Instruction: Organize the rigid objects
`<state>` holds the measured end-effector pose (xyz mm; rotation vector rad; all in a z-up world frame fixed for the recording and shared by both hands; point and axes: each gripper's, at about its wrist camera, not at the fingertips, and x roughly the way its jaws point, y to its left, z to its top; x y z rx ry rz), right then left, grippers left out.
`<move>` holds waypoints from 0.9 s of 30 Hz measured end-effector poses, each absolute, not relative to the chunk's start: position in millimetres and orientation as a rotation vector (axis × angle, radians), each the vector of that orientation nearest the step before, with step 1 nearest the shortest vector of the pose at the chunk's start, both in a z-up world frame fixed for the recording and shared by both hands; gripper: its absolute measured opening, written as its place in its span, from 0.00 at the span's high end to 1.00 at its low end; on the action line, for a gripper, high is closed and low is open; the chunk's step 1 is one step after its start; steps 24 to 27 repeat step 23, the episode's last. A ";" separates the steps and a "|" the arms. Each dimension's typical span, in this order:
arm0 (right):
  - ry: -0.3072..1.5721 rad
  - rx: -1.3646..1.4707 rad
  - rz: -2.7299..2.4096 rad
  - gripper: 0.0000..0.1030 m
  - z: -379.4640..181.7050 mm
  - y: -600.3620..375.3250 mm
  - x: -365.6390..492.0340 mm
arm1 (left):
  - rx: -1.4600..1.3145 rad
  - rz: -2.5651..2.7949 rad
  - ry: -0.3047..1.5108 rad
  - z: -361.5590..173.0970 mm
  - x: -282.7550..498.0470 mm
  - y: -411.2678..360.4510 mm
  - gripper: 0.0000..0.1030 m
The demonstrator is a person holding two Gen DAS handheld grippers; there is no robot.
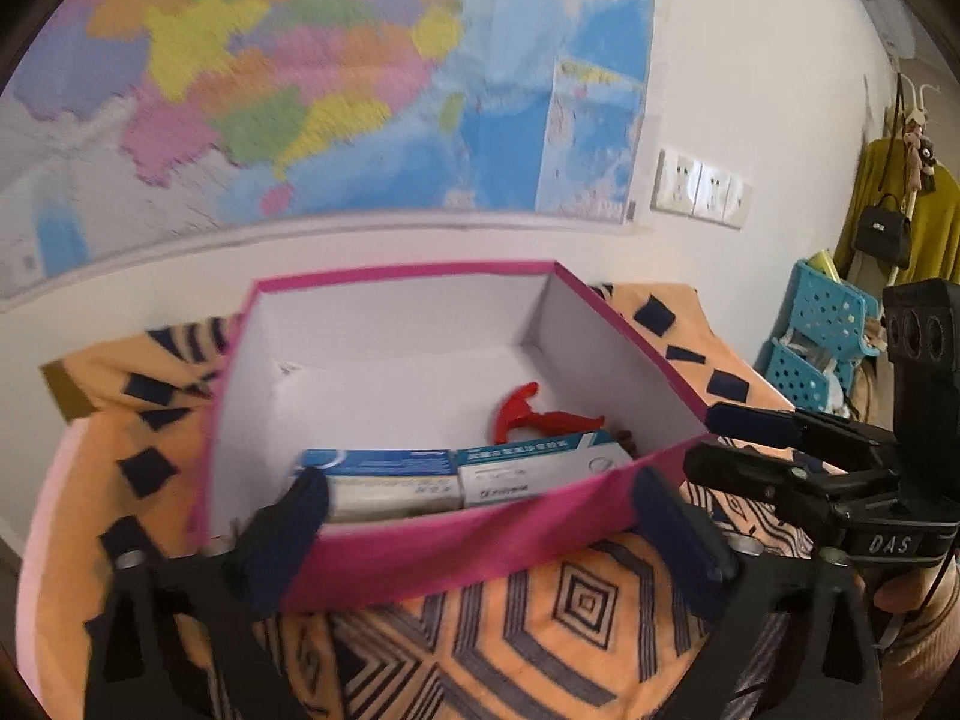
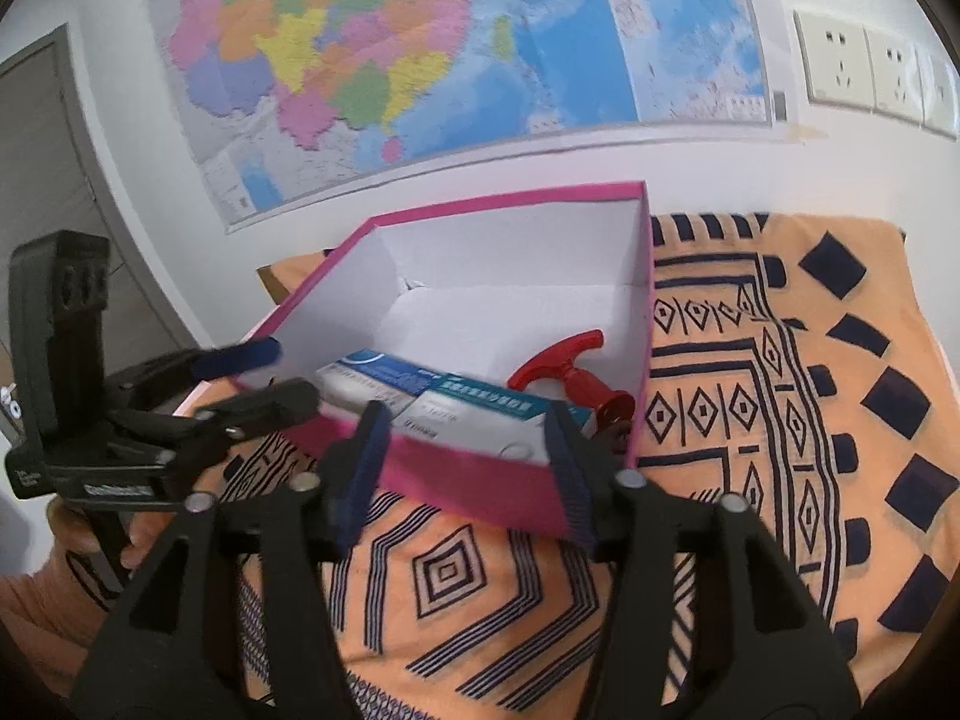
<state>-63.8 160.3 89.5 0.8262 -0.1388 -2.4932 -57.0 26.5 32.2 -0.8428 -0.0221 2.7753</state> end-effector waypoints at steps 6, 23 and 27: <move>-0.049 0.749 -2.583 0.08 81.6 141.2 -29.9 | -0.884 2.893 0.009 21.0 -31.4 16.2 0.00; -0.017 0.785 -2.648 0.04 51.6 125.7 -8.0 | -1.001 2.978 -0.055 -8.8 -2.8 -3.8 0.00; -0.017 0.785 -2.648 0.04 51.6 125.7 -8.0 | -1.001 2.978 -0.055 -8.8 -2.8 -3.8 0.00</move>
